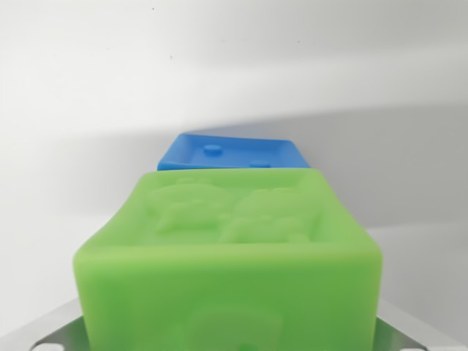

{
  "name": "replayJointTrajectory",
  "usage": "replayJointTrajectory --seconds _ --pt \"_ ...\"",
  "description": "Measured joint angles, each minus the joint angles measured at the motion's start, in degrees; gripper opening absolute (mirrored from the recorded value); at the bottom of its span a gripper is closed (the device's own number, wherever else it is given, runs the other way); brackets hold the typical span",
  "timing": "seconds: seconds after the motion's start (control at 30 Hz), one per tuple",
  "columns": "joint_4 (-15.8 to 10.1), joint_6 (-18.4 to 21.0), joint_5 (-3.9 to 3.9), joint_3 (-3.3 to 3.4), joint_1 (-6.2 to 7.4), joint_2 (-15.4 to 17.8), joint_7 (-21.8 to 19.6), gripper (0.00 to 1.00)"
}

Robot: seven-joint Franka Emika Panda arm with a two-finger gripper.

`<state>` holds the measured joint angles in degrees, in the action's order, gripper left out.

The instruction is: Stack cube

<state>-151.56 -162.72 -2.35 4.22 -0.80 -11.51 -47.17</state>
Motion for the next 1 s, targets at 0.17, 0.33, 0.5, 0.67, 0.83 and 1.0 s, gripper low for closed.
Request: replayJointTrajectory --seconds 0.17,0.33,0.5,0.67,0.83,1.0 --pt "0.1 -0.7 -0.31 -0.1 -0.02 -0.9 0.2 0.0" --pt "0.2 -1.1 -0.38 -0.14 -0.04 -1.2 0.2 1.0" --pt "0.2 -1.1 -0.39 -0.15 -0.05 -1.3 0.3 1.0" --pt "0.2 -1.1 -0.39 -0.15 -0.06 -1.3 0.3 1.0" --pt "0.2 -1.1 -0.39 -0.15 -0.06 -1.3 0.3 1.0" --pt "0.2 -1.1 -0.39 -0.15 -0.06 -1.3 0.3 1.0"
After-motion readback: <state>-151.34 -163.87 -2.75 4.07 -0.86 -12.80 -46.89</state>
